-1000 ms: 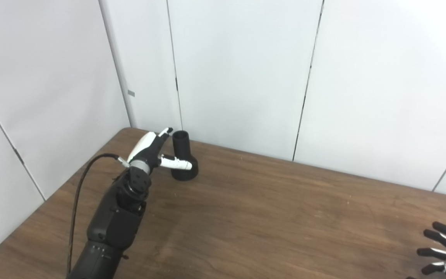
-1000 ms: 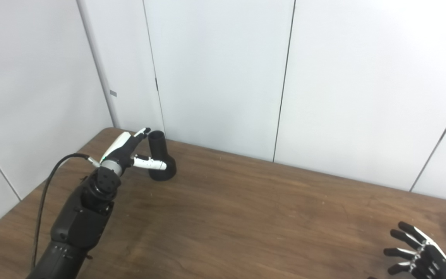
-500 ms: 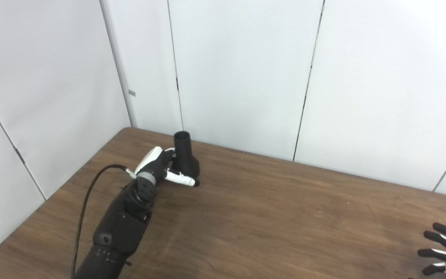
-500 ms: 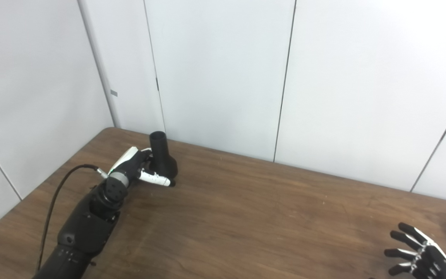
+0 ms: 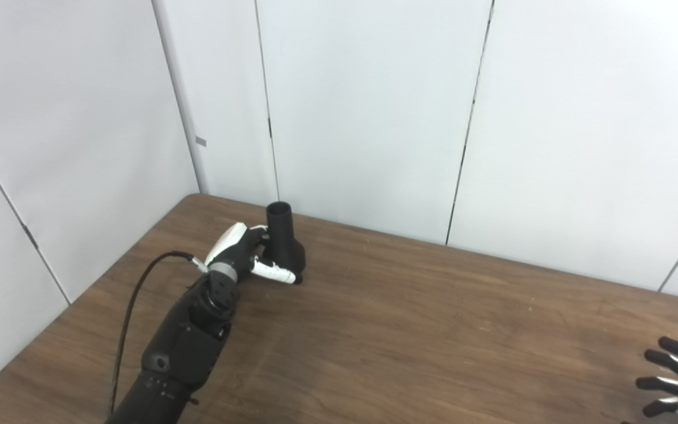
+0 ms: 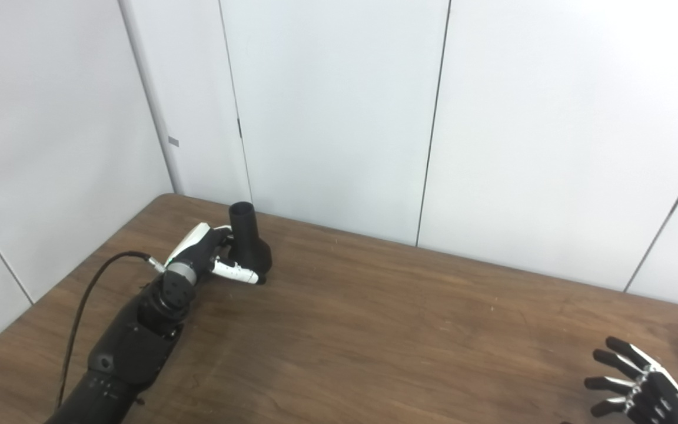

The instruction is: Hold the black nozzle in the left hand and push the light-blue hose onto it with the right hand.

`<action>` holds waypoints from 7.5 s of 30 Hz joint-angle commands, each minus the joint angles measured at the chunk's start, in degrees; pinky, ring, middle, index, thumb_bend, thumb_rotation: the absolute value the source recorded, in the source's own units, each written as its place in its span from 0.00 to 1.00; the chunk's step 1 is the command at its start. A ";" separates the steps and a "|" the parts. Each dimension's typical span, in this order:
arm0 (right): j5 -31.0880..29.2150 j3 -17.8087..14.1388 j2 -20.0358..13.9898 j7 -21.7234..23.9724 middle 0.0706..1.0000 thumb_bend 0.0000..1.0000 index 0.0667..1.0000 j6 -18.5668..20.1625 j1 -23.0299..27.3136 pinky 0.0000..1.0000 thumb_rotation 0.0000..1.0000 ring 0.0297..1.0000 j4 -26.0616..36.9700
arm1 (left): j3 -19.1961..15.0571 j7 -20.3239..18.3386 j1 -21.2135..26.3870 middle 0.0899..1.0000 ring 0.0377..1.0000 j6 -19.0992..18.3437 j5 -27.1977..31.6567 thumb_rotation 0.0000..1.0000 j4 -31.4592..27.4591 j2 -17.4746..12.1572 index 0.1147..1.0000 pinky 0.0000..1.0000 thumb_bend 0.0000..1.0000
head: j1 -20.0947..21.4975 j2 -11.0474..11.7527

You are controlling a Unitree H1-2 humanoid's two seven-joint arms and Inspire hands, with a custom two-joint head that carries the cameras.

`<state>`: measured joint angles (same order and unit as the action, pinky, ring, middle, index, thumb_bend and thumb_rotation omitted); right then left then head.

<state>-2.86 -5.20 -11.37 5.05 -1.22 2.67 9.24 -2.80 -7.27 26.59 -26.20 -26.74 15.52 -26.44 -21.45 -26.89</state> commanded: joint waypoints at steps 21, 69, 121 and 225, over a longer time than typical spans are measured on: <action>-0.55 -0.39 -0.67 0.23 0.73 0.70 0.78 0.73 0.69 0.43 0.04 0.59 3.76 | 3.63 4.98 1.46 0.85 0.92 2.80 0.23 0.11 1.72 -1.90 0.76 1.00 0.91 | 0.18 -1.38; -0.83 -0.41 0.02 -0.55 0.71 0.72 0.76 2.95 1.12 0.43 0.09 0.57 5.57 | 13.48 5.33 -1.94 0.41 0.63 15.94 0.82 0.00 -0.48 1.53 0.43 1.00 0.53 | 7.14 -4.67; 10.41 -3.60 -8.10 -0.84 0.67 0.73 0.73 21.94 9.01 0.43 0.15 0.56 21.46 | 33.30 -1.93 1.05 0.38 0.59 34.95 -4.09 0.00 4.83 12.13 0.44 1.00 0.53 | 30.97 -8.90; 46.89 15.24 -25.98 11.19 0.67 0.79 0.71 26.69 34.24 0.48 0.00 0.55 -27.03 | 29.10 -3.35 -3.94 0.43 0.59 44.06 0.46 0.00 5.63 7.20 0.42 1.00 0.53 | 48.26 -4.80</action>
<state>44.21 10.68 -35.40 17.39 25.19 34.97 -19.06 25.04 -6.61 25.21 20.24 -24.03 19.49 -17.51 26.81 -31.64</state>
